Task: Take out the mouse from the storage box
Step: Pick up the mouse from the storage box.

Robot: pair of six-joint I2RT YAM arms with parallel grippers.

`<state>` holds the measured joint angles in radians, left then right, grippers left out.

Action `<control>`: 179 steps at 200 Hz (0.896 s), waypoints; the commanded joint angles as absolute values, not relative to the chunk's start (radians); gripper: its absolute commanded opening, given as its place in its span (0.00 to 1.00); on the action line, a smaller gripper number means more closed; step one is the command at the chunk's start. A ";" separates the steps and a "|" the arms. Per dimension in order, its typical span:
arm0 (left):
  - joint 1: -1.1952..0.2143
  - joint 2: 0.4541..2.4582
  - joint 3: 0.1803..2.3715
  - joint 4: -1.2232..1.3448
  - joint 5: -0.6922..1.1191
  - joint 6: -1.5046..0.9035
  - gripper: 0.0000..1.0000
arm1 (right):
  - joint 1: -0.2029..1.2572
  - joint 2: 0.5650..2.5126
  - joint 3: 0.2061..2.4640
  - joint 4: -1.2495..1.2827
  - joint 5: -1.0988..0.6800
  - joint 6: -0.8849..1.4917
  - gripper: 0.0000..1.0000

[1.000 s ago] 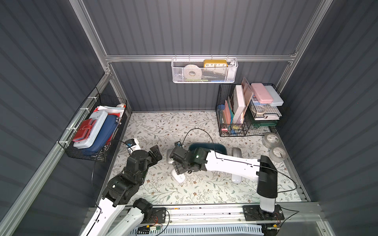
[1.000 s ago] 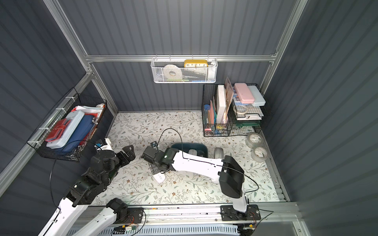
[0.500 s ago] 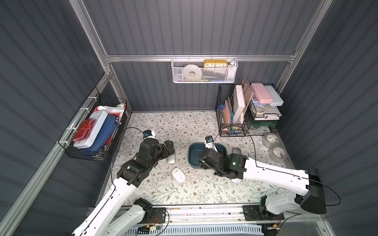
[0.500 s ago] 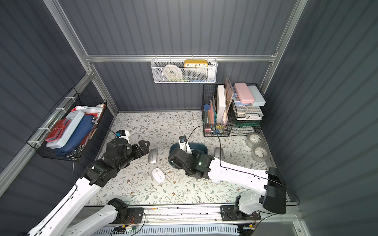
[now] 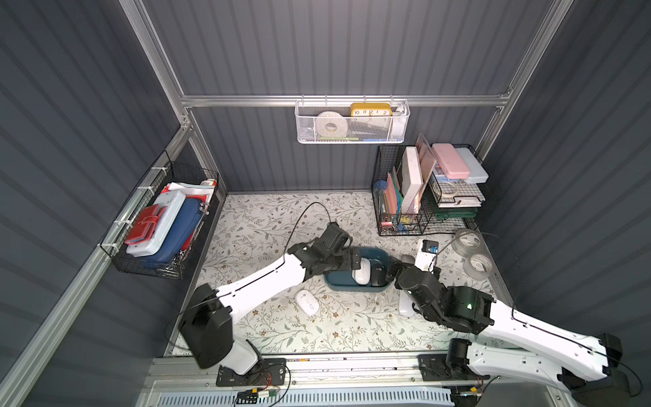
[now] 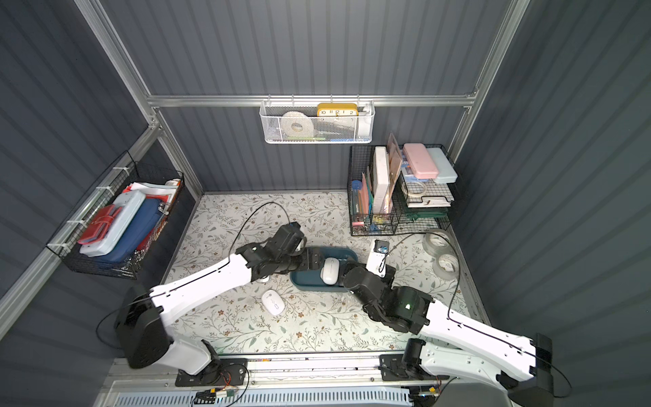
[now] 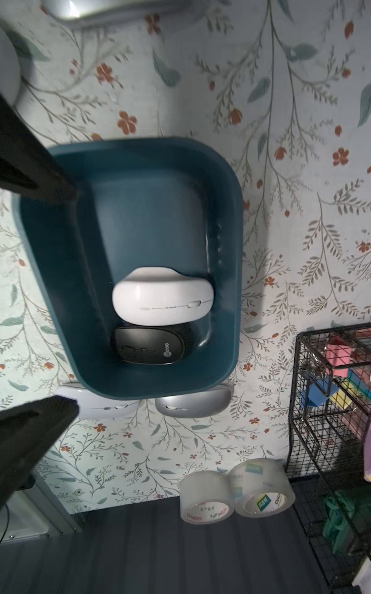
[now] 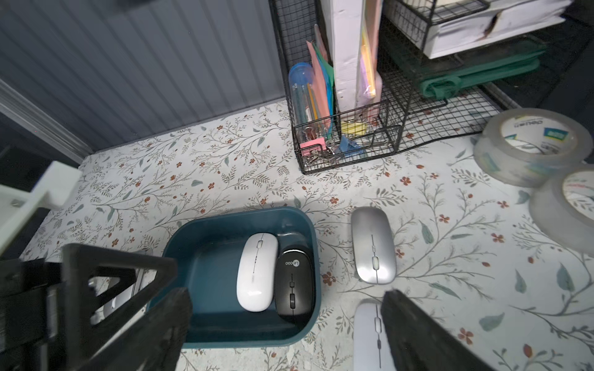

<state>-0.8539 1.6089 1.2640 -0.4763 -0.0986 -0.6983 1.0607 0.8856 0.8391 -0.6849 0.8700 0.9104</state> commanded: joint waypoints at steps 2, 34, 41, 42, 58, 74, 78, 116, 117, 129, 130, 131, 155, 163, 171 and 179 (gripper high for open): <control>-0.888 1.747 1.393 -0.594 -0.085 -0.655 0.99 | 1.058 0.850 0.810 -0.684 0.864 0.953 0.98; -0.909 1.926 1.567 -0.696 -0.107 -0.625 0.99 | 1.057 0.848 0.792 -0.675 0.834 0.950 0.99; -0.910 1.955 1.594 -0.717 -0.117 -0.622 0.99 | 1.056 0.848 0.792 -0.680 0.834 0.953 0.99; -0.910 1.957 1.597 -0.720 -0.117 -0.621 0.99 | 1.056 0.848 0.792 -0.680 0.834 0.953 0.99; -0.913 1.996 1.635 -0.761 -0.172 -0.615 0.99 | 1.057 0.846 0.790 -0.674 0.829 0.948 0.99; -0.913 2.019 1.656 -0.787 -0.208 -0.608 0.99 | 1.057 0.842 0.783 -0.666 0.825 0.939 0.99; -0.913 2.025 1.661 -0.792 -0.210 -0.607 0.99 | 1.057 0.842 0.781 -0.664 0.826 0.938 0.99; -0.914 2.089 1.700 -0.808 -0.167 -0.570 0.99 | 1.057 0.851 0.773 -0.652 0.831 0.926 0.99; -0.914 2.091 1.701 -0.808 -0.164 -0.569 0.99 | 1.057 0.852 0.773 -0.651 0.832 0.926 0.99; -0.915 2.115 1.711 -0.807 -0.137 -0.566 0.99 | 1.057 0.856 0.772 -0.644 0.833 0.918 0.99; -0.915 2.117 1.712 -0.807 -0.134 -0.567 0.99 | 1.057 0.857 0.772 -0.643 0.833 0.918 0.99; -0.915 2.119 1.712 -0.806 -0.132 -0.566 0.99 | 1.056 0.857 0.772 -0.643 0.832 0.917 0.99; -0.916 2.144 1.710 -0.804 -0.123 -0.571 0.99 | 1.057 0.865 0.775 -0.640 0.835 0.919 0.99; -0.917 2.149 1.708 -0.807 -0.130 -0.571 0.99 | 1.057 0.865 0.774 -0.641 0.832 0.920 0.99; -0.917 2.151 1.709 -0.807 -0.137 -0.572 0.99 | 1.057 0.864 0.772 -0.639 0.830 0.921 0.99; -0.917 2.152 1.706 -0.806 -0.144 -0.573 0.99 | 1.056 0.864 0.770 -0.638 0.829 0.920 0.99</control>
